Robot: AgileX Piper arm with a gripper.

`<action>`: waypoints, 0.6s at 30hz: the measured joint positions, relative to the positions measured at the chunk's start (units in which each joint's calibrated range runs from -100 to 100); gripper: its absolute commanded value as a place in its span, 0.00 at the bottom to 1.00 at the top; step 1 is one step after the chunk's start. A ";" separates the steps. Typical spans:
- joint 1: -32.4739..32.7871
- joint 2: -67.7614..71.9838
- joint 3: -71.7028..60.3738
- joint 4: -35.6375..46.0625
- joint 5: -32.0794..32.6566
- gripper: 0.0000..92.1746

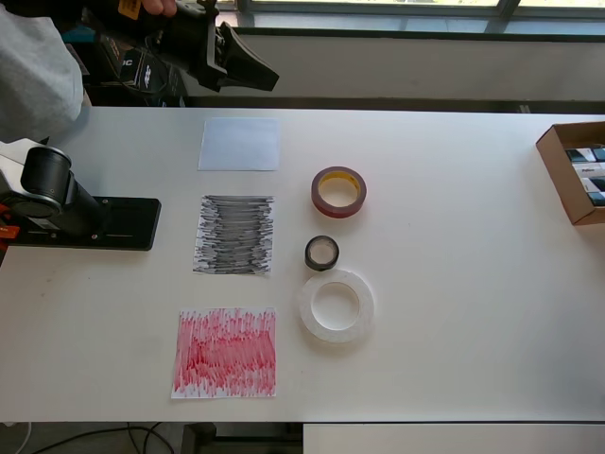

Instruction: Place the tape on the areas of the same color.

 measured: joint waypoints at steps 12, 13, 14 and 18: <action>-0.81 6.48 1.00 -0.01 5.05 0.00; -0.71 7.17 1.00 -0.01 5.24 0.00; -0.71 7.84 1.00 -0.01 5.59 0.00; -0.97 10.86 1.00 -0.01 7.25 0.00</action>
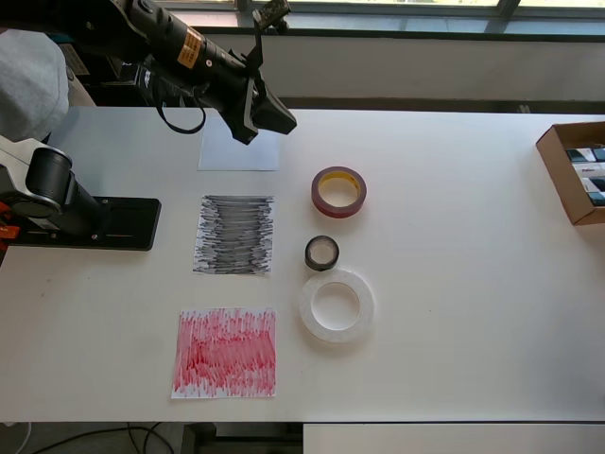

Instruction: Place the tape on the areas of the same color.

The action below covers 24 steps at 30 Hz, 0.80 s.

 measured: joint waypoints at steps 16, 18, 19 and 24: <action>0.72 11.15 0.00 0.00 0.28 0.00; 0.72 12.12 0.00 0.00 0.32 0.00; 0.72 12.19 0.00 0.00 0.32 0.00; 0.72 13.87 0.00 0.00 0.32 0.00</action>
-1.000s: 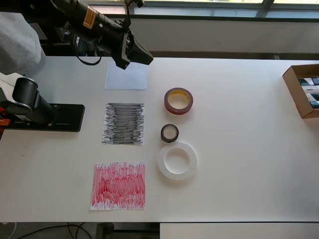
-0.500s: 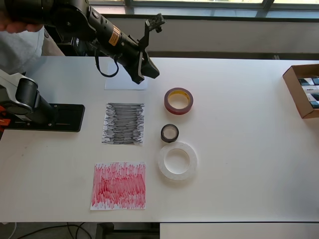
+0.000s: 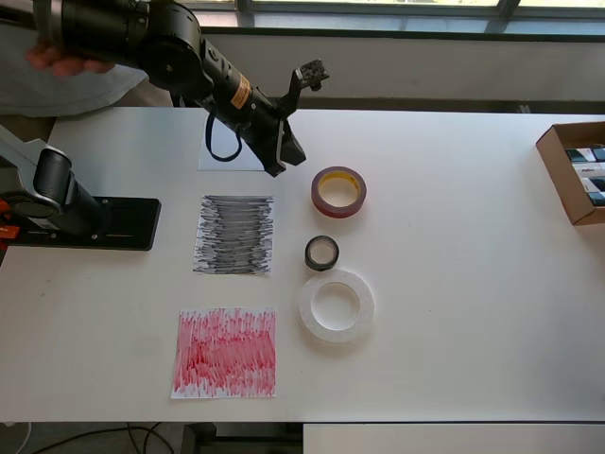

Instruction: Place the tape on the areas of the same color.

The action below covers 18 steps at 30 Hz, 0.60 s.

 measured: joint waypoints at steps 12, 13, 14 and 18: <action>-0.72 6.95 0.02 0.00 0.08 0.00; -0.72 7.56 0.02 0.00 0.08 0.00; -0.72 8.26 0.02 0.00 0.08 0.00; -0.06 10.98 -0.60 0.00 0.08 0.00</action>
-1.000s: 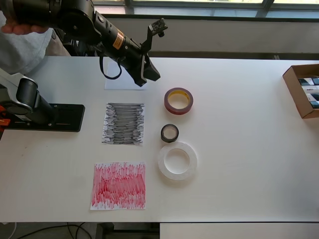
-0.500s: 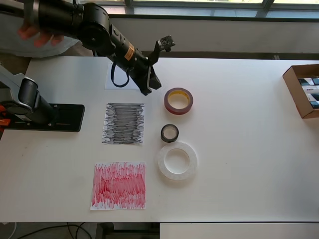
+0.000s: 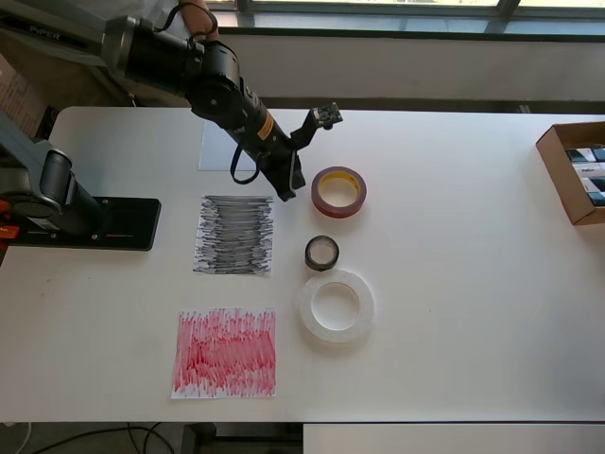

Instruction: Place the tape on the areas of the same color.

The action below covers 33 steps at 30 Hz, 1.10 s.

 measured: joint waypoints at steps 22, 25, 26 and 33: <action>0.12 10.79 -12.86 6.58 18.48 0.17; 0.12 12.74 -14.72 6.73 21.07 0.26; 0.12 13.57 -15.37 6.73 21.74 0.29; -0.45 17.41 -18.50 8.06 25.22 0.46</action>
